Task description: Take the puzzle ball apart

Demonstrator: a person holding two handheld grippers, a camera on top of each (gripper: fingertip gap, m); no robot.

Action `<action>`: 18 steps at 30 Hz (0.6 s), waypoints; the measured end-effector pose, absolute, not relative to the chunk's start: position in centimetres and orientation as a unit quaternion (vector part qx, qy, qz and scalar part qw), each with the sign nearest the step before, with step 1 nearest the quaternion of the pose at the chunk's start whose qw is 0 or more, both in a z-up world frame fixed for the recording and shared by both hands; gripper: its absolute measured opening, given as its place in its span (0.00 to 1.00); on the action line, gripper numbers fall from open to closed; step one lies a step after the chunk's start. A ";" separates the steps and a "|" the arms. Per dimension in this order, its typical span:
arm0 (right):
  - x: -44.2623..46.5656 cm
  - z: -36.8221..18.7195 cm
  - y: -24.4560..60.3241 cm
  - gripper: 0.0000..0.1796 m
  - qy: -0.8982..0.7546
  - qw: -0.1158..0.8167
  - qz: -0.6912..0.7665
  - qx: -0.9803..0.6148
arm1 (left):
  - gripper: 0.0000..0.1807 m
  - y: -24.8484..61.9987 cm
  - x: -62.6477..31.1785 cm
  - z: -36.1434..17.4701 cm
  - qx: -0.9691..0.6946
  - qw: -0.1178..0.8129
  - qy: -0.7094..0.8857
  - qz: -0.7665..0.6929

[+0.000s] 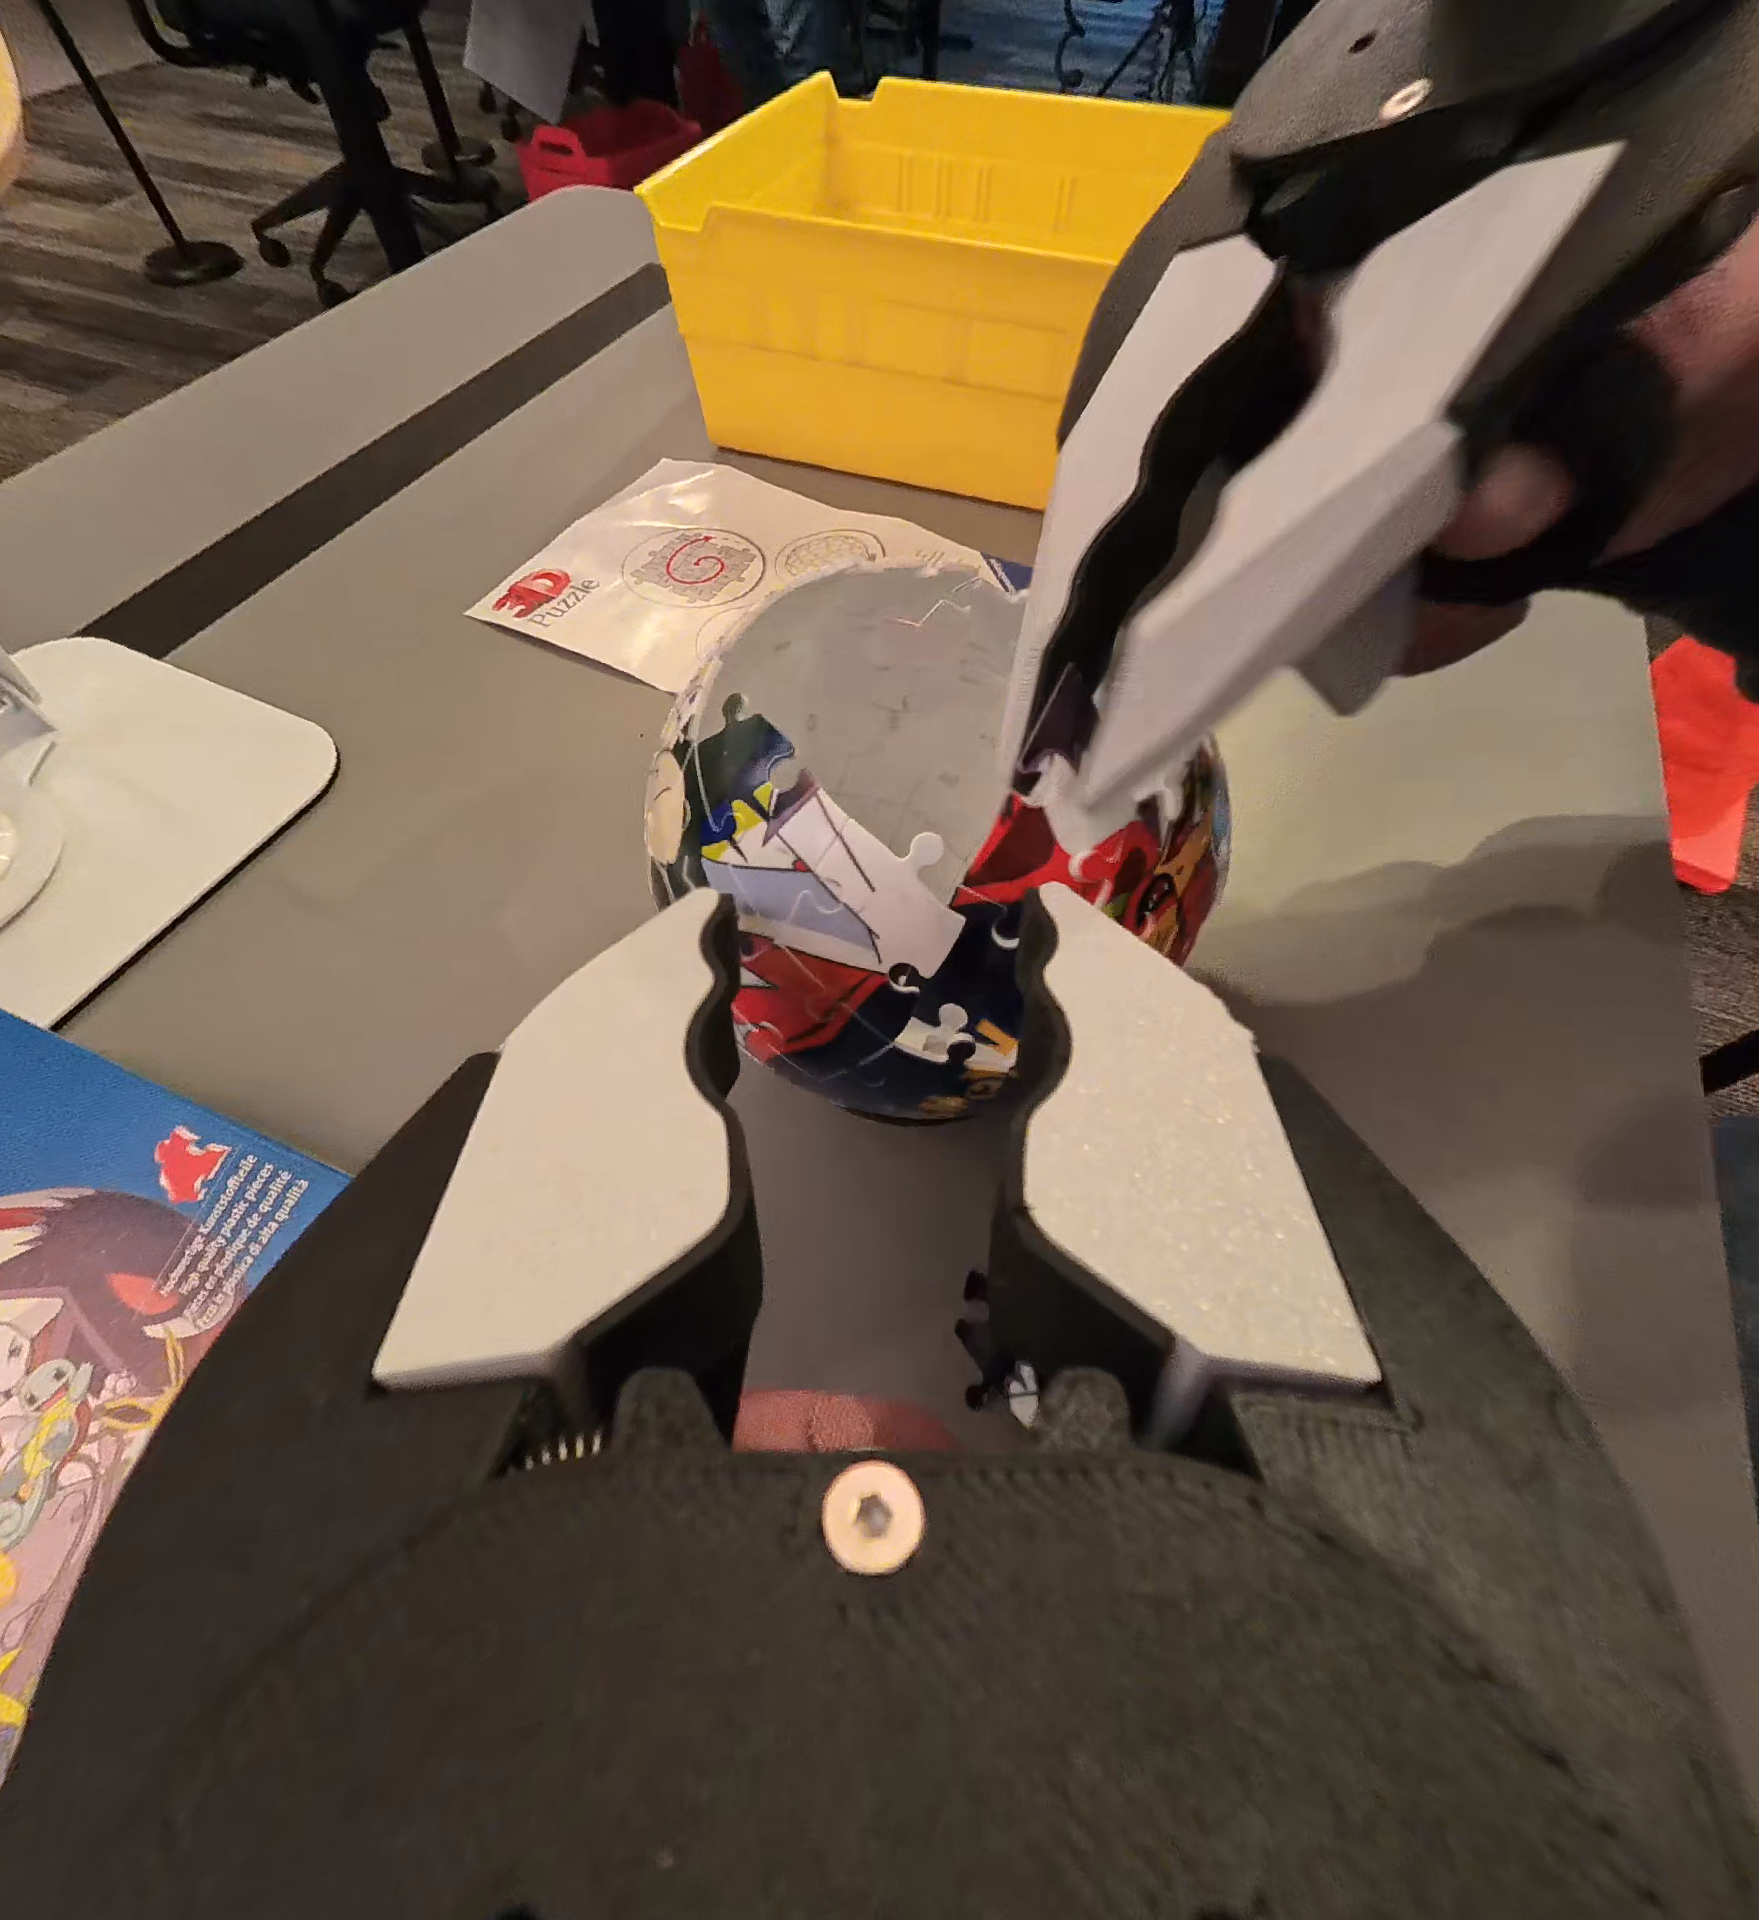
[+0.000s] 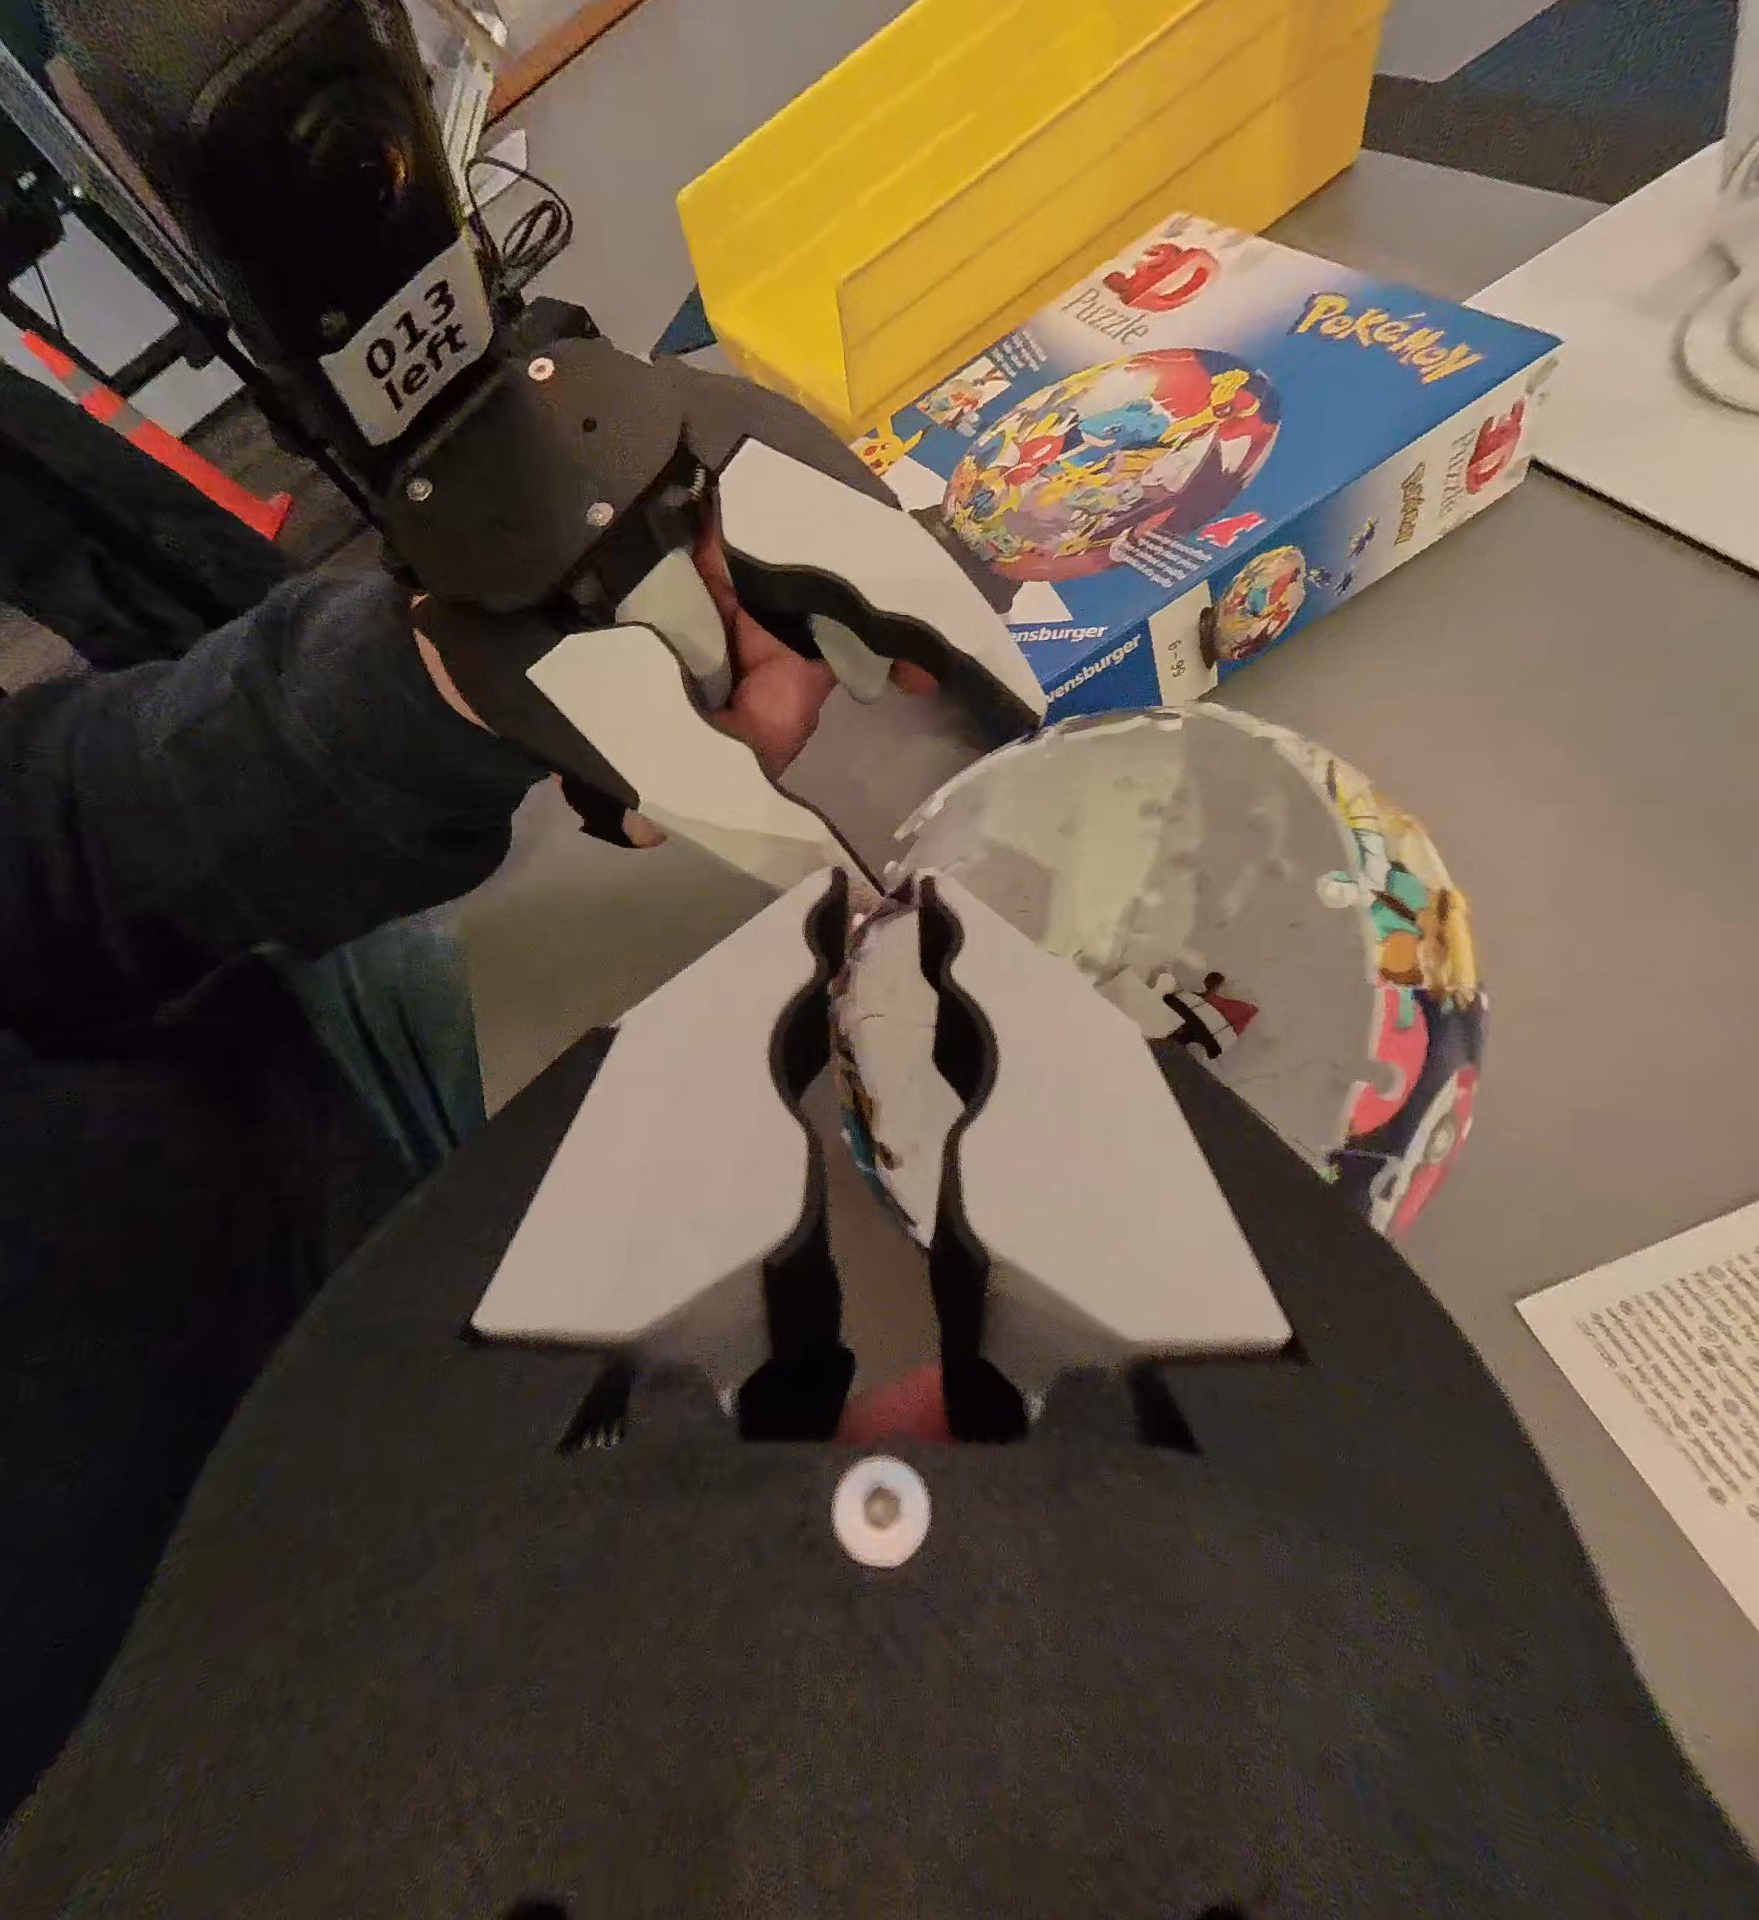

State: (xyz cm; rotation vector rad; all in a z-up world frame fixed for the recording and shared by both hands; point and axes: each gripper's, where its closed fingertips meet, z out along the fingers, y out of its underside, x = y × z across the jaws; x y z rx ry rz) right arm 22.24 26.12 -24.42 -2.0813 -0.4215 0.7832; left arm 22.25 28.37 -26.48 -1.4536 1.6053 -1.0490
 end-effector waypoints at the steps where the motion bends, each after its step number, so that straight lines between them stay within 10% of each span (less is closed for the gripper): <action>1: 22.3 -24.3 26.3 0.07 -0.165 0.430 0.322 -0.827 | 0.29 28.4 22.2 -26.4 -0.564 0.361 0.619 -0.411; 18: 30.3 -16.4 22.8 0.00 -0.101 0.624 0.270 -0.727 | 0.32 27.3 22.4 -24.7 -0.535 0.403 0.631 -0.391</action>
